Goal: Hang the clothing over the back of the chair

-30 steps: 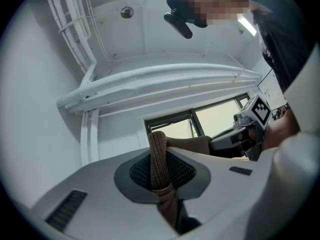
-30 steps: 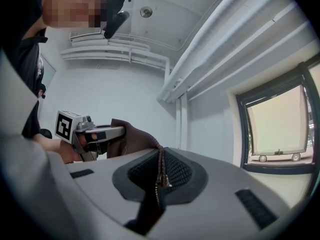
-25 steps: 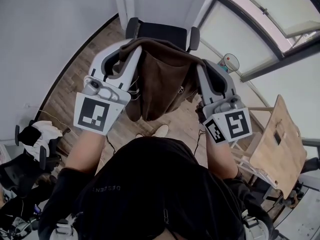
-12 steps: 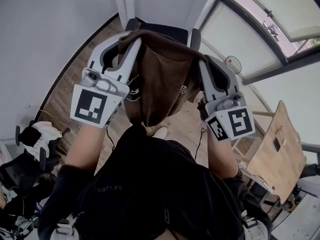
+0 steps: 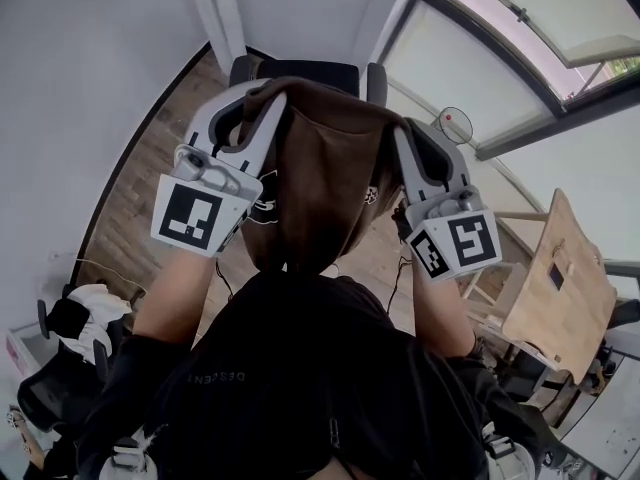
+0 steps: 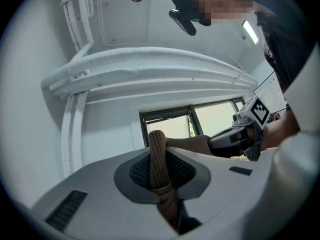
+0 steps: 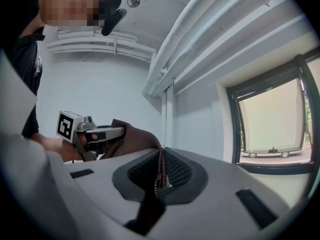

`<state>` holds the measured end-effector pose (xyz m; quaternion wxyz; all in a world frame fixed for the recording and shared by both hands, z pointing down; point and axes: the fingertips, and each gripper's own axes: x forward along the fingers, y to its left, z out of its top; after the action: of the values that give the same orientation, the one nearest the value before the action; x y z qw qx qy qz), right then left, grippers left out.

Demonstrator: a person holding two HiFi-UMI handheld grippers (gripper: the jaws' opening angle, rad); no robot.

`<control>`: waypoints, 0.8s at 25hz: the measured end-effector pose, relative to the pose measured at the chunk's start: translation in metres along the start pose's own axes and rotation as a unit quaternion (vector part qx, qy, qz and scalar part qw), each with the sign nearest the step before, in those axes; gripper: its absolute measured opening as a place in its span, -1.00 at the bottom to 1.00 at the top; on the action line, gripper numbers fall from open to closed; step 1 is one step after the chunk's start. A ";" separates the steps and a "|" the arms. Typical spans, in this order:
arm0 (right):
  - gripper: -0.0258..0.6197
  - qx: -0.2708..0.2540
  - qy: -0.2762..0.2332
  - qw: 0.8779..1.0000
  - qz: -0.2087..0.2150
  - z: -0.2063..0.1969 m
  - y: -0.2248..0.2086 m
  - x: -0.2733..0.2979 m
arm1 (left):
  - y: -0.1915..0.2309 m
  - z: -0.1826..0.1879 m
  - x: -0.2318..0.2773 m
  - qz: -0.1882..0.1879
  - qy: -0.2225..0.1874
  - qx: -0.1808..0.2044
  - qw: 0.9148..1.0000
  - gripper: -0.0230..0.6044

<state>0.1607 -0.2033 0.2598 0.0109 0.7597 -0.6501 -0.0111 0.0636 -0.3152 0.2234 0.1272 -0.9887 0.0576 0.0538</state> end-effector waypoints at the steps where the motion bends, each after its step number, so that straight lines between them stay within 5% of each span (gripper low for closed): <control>1: -0.79 0.002 0.001 1.000 -0.004 -0.002 -0.002 0.004 | 0.003 -0.004 0.004 -0.004 0.002 -0.002 1.000 -0.78; 20: -0.79 0.018 0.035 0.998 -0.055 -0.045 -0.026 0.050 | 0.030 -0.058 0.035 -0.027 0.016 -0.015 0.999 -0.78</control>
<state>0.1954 -0.2485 0.3036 0.0191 0.7940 -0.6071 0.0270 0.0997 -0.3623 0.2681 0.1131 -0.9925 0.0319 0.0349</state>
